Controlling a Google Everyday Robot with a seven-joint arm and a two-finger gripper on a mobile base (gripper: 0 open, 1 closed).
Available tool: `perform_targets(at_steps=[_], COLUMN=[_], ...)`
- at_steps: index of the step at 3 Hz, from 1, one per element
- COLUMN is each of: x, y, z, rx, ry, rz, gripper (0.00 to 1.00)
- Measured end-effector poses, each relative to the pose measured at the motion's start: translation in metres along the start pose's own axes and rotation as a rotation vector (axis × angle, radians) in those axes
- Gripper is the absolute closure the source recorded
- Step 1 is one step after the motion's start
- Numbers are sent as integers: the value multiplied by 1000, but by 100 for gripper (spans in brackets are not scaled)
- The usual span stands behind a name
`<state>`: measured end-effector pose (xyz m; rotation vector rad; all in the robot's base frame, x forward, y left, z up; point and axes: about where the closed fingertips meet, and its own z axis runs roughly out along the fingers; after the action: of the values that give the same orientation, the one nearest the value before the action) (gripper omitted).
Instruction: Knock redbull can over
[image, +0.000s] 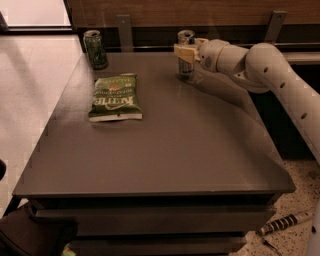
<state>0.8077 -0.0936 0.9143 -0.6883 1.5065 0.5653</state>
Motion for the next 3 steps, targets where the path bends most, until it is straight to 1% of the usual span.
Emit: perform_targets(at_steps=[1,2,3], x=[-10,-26,-16], y=[-1,3,18], z=[-11,-14,-23], rx=[-1,-32,-107], ry=[67,175,405], rz=[-14,-57,-98], gripper=[100,100,100])
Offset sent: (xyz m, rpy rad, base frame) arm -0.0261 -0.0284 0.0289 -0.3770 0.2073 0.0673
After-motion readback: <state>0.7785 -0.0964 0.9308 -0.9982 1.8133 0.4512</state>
